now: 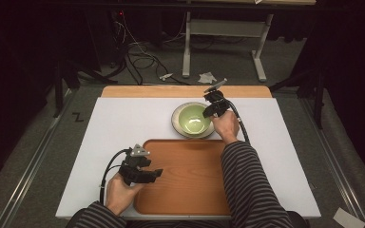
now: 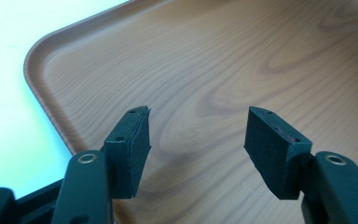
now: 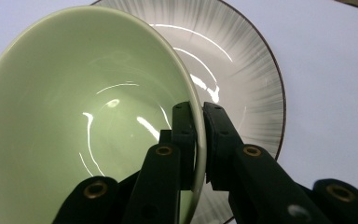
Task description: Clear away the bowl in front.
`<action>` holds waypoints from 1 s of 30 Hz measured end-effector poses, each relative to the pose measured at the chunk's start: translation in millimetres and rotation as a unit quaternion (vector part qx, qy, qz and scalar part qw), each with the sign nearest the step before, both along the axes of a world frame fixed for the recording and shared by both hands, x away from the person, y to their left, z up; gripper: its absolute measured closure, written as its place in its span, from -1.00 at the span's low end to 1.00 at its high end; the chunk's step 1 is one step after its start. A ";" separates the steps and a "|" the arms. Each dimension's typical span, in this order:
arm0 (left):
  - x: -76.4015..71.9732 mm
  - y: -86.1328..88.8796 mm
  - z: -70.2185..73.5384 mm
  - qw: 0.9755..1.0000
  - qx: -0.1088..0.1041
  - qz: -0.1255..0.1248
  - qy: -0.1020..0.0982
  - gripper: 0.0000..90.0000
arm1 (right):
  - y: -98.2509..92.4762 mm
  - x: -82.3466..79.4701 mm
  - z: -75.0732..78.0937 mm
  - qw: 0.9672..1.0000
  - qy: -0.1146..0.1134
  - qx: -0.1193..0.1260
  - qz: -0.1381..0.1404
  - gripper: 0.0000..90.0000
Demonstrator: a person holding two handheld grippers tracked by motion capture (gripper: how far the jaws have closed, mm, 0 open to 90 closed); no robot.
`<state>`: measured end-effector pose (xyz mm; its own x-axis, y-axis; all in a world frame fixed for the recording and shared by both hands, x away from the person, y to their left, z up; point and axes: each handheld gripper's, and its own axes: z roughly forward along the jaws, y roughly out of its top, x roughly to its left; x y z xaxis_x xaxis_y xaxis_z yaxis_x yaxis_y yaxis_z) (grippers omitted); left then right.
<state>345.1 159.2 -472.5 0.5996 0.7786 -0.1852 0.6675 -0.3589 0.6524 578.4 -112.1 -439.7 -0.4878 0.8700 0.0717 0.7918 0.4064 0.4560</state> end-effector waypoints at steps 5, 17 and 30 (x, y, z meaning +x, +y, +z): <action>6.0 3.8 -0.3 1.000 -0.005 0.006 0.004 -0.10 | 1.0 -10.5 13.0 1.000 -0.019 0.004 0.016 0.91; 10.7 2.3 -1.5 1.000 -0.009 0.003 0.012 -0.11 | -5.3 -41.0 36.9 0.996 -0.037 0.020 0.075 0.91; 15.1 -4.6 -2.1 1.000 -0.010 -0.011 0.015 -0.12 | -20.7 -62.1 49.1 0.995 -0.041 0.014 0.094 0.91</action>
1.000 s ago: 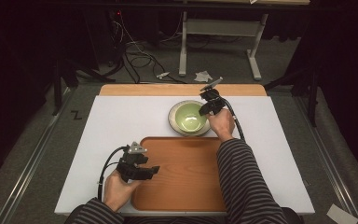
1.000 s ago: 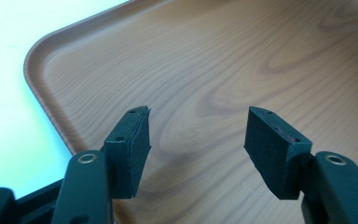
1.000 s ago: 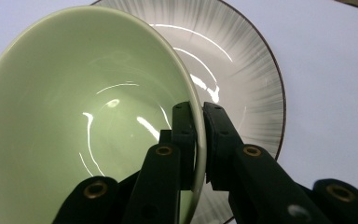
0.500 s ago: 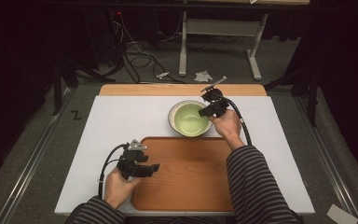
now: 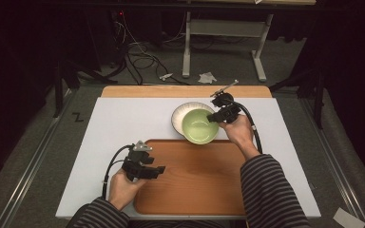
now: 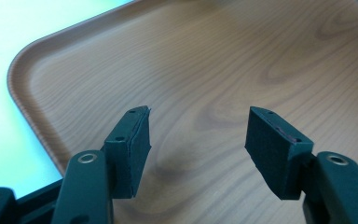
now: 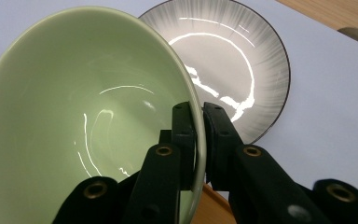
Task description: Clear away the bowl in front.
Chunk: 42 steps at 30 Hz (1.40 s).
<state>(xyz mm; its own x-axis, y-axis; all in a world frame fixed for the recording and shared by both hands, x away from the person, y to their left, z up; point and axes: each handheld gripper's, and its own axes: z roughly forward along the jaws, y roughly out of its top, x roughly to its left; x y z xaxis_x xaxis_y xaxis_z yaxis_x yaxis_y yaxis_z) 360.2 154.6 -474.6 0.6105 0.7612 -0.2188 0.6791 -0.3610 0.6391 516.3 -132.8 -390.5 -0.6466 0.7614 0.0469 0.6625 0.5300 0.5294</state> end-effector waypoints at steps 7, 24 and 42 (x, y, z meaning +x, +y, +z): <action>0.1 -3.5 -0.5 1.000 0.002 -0.005 0.001 -0.12 | -6.4 -6.0 2.8 1.000 0.001 0.002 0.002 0.91; -0.4 -5.3 -1.2 1.000 0.008 -0.012 0.005 -0.12 | -12.0 -25.4 9.5 1.000 -0.006 0.012 0.021 0.91; -3.1 -9.2 -2.0 1.000 0.017 -0.020 0.006 -0.13 | -11.8 -42.4 9.1 0.999 0.002 0.019 0.048 0.91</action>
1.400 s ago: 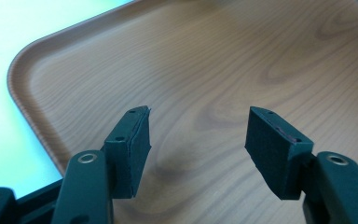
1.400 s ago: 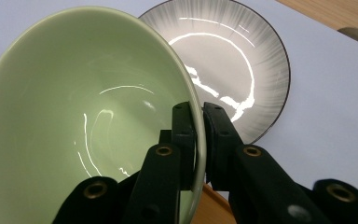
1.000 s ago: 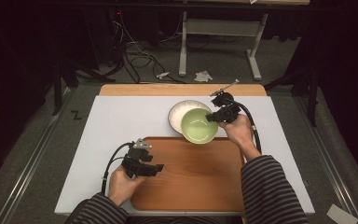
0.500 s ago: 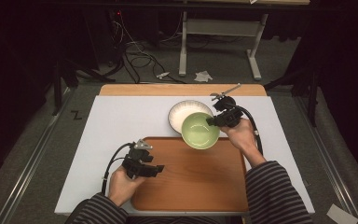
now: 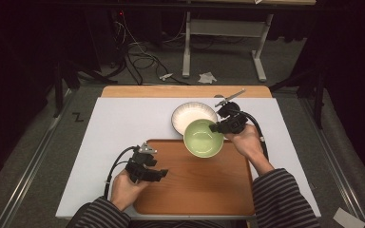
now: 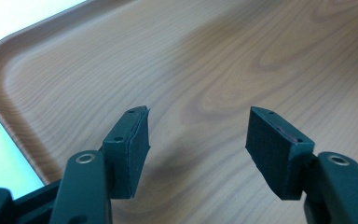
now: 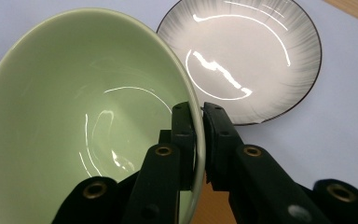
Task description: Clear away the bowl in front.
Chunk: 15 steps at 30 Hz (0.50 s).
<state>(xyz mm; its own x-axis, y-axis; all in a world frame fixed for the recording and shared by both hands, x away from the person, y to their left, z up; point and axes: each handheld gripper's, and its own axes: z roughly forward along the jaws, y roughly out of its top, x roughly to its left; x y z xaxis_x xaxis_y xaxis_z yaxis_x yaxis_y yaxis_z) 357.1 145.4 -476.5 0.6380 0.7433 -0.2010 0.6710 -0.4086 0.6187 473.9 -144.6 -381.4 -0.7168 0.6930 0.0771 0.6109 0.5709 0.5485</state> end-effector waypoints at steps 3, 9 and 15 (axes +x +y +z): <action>0.1 -0.2 -0.2 1.000 0.000 0.000 0.001 -0.14 | -0.1 -2.6 -1.2 1.000 0.001 -0.001 0.006 0.91; -1.0 -1.9 -0.7 1.000 0.005 -0.004 0.000 -0.13 | -2.2 -10.5 -1.0 1.000 0.002 0.000 0.017 0.91; -0.9 -1.8 -0.4 1.000 0.005 -0.002 0.001 -0.13 | -3.1 -18.1 -2.5 1.000 0.007 0.005 0.024 0.91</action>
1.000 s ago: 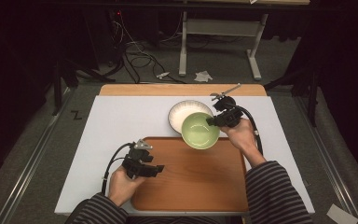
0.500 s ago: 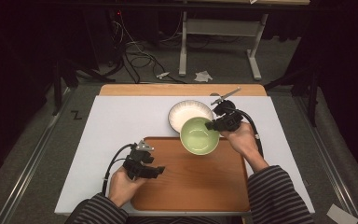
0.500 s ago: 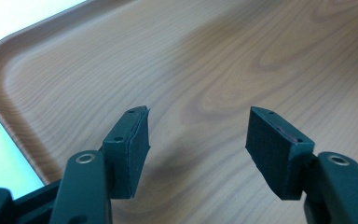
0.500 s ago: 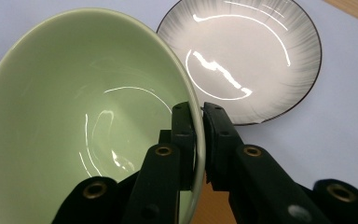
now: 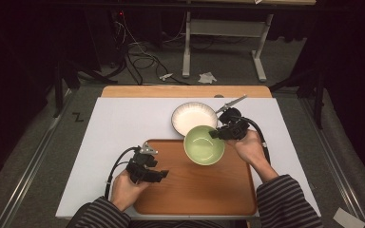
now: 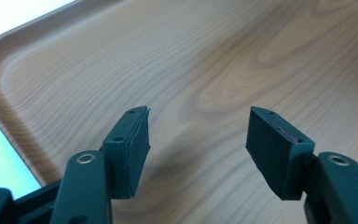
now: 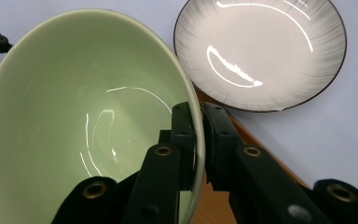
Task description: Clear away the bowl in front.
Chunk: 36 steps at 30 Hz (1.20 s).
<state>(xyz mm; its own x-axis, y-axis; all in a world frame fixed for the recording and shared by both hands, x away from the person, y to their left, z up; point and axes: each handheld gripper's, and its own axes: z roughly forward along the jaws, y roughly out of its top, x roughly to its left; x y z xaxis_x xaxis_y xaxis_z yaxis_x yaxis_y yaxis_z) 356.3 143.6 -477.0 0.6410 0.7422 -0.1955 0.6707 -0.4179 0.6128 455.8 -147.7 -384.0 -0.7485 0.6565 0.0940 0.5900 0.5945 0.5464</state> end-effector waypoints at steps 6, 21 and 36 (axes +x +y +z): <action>0.0 0.5 0.4 1.000 -0.001 0.001 0.000 -0.13 | -0.9 -6.9 -1.3 1.000 0.006 -0.005 0.005 0.90; -1.0 0.6 1.1 1.000 0.004 0.002 -0.003 -0.13 | 1.1 -19.9 -15.8 1.000 0.022 -0.007 0.020 0.90; 0.6 1.6 0.7 1.000 0.003 0.005 -0.001 -0.13 | 10.1 -19.8 -42.4 0.998 0.050 -0.025 0.023 0.90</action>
<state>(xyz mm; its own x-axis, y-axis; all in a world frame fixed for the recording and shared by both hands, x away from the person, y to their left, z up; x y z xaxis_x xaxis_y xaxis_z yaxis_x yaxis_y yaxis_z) 356.9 145.2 -476.2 0.6338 0.7498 -0.1899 0.6737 -0.4144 0.6119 436.0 -137.6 -426.3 -0.7661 0.6277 0.1380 0.6119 0.6466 0.4555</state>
